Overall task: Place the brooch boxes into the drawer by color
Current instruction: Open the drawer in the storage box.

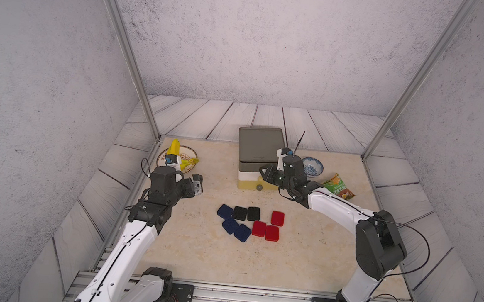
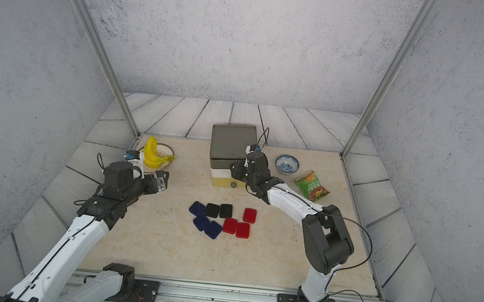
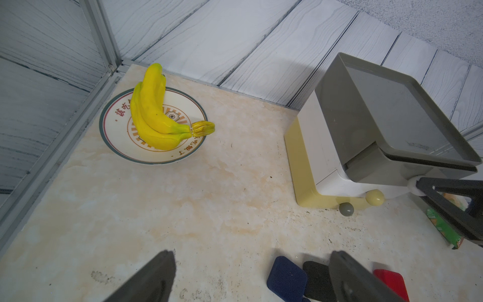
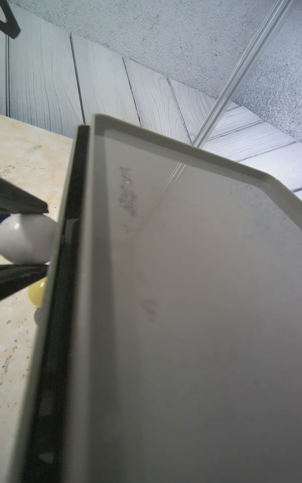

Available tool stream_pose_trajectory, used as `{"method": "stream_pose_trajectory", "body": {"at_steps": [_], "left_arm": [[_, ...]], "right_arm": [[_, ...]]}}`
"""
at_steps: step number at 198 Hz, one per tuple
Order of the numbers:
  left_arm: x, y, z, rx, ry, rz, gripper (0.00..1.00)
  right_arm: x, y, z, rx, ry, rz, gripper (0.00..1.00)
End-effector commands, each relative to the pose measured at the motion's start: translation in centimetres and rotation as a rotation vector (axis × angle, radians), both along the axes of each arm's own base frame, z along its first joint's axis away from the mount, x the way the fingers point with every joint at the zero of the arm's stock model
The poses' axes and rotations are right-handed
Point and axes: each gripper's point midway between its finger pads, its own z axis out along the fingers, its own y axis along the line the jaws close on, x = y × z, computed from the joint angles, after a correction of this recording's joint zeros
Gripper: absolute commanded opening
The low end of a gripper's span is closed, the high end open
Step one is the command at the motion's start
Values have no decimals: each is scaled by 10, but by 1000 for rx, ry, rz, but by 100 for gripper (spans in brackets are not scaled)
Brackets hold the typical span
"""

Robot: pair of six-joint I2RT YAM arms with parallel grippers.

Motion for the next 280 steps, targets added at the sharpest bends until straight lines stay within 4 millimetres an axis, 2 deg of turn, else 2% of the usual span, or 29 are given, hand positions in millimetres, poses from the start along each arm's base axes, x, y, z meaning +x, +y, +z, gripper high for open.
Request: {"method": "stream_pose_trajectory", "body": {"at_steps": [1, 53, 80, 104, 143, 183, 241, 280], "left_arm": [[-2, -6, 17, -13, -32, -29, 98], [-9, -7, 24, -38, -42, -28, 98], [-11, -8, 27, -49, -48, -29, 98], [-11, -8, 28, -53, -46, -26, 98], [-7, -15, 30, -80, -50, -37, 98], [-3, -22, 31, -65, -47, -53, 98], [-5, -23, 30, -52, -46, -52, 98], [-7, -22, 26, -44, -42, -53, 98]], "right_arm": [[-24, -7, 3, -19, -4, 13, 22], [-72, -19, 0, -19, 8, 40, 22], [-87, -26, -6, -5, 23, 36, 22], [-100, -21, -11, -11, 30, 69, 22], [-104, -21, -12, -7, 24, 60, 23], [-105, -12, -8, -13, 15, 77, 24], [-105, 2, -7, -5, 12, 93, 24], [-112, 7, -10, -56, 2, 106, 27]]}}
